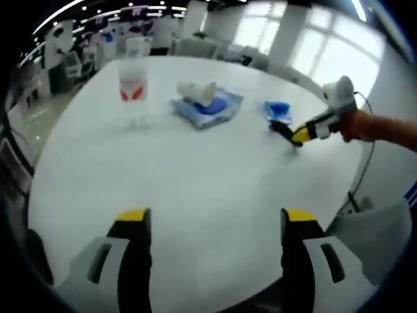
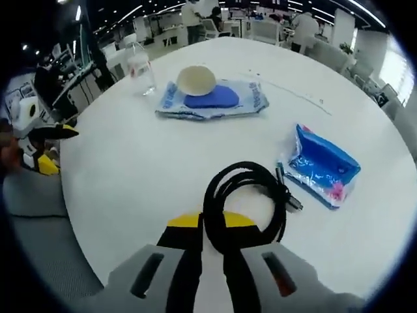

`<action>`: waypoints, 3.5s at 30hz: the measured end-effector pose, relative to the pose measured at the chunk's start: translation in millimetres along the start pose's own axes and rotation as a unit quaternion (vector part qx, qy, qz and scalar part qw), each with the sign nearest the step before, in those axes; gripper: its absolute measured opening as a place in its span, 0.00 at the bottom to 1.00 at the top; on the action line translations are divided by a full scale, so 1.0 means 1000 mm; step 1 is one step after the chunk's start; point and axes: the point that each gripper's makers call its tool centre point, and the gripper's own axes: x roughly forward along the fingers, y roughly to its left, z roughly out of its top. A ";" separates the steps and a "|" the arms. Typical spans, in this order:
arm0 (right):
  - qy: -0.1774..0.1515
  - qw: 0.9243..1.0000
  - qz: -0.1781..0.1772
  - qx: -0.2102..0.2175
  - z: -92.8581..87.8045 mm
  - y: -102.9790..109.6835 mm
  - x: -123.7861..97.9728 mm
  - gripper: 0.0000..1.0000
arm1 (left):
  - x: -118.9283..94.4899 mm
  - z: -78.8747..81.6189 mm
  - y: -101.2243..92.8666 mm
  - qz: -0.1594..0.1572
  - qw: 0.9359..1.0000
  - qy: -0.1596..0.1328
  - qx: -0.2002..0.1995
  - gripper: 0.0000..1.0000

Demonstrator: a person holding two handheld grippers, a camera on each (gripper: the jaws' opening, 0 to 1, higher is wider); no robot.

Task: Arrange the tabletop items into an orderly group along one side of the table until the central work area is clear of visible clutter.

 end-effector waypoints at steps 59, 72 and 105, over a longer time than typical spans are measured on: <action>-0.075 0.983 -0.009 0.168 -0.032 0.013 -0.049 0.40 | 0.002 0.007 -0.010 -0.022 1.000 -0.014 0.005 0.79; -0.111 0.968 -0.002 0.223 -0.052 0.023 -0.070 0.52 | 0.001 0.010 -0.012 -0.027 0.999 -0.020 -0.005 0.79; -0.109 0.952 -0.012 0.286 -0.102 0.035 -0.105 0.56 | 0.000 0.011 -0.011 -0.026 0.999 -0.026 -0.002 0.80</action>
